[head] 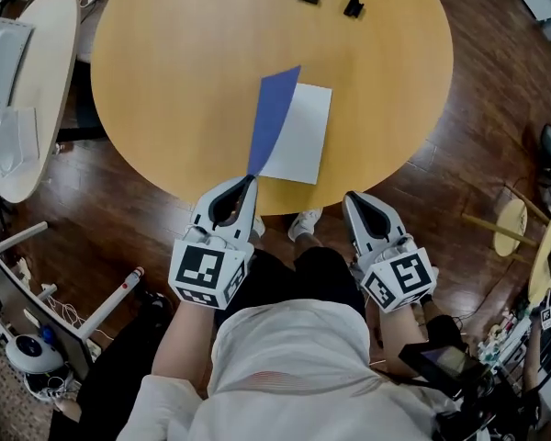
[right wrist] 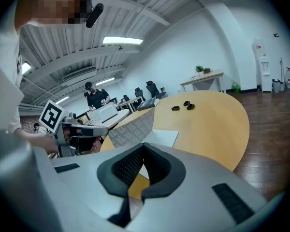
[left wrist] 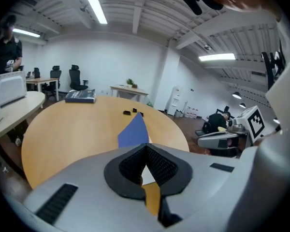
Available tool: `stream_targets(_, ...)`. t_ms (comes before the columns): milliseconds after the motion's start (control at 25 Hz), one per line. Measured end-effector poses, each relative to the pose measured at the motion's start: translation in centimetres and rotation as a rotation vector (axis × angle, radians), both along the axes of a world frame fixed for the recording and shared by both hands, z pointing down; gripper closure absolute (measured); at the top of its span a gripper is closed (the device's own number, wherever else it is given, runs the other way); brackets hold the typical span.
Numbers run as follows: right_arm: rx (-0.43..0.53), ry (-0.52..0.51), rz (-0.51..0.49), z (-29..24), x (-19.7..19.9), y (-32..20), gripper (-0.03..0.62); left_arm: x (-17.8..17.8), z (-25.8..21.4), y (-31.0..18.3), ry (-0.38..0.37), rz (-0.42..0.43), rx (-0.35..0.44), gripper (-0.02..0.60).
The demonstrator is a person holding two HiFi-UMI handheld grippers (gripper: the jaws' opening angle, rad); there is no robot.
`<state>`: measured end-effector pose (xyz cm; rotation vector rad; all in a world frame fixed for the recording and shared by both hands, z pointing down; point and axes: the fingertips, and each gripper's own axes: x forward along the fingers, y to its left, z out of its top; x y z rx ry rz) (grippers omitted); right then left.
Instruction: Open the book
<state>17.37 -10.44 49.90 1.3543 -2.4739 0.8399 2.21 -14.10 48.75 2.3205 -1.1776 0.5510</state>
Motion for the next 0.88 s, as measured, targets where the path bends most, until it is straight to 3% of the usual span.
stream_targets(280,-0.001,0.019,-0.027,-0.3,-2.8,-1.5,0.591,-7.0,0.3,-0.9,0.049,-0.174,-0.038,0.572)
stream_targets(440,-0.008,0.028,-0.039,-0.2,-4.4,-2.0,0.591,-10.5,1.7,-1.4,0.038,-0.249,-0.060,0.572)
stream_targets(640,-0.024,0.028,-0.035,0.5,-6.1,-2.4,0.591,-14.2,4.3,-1.4,-0.040,-0.282,-0.083,0.572)
stream_targets(880,-0.044,0.043,-0.027,1.3,-8.0,-2.7,0.591,-16.8,8.0,-0.6,-0.064,-0.288,-0.128,0.572)
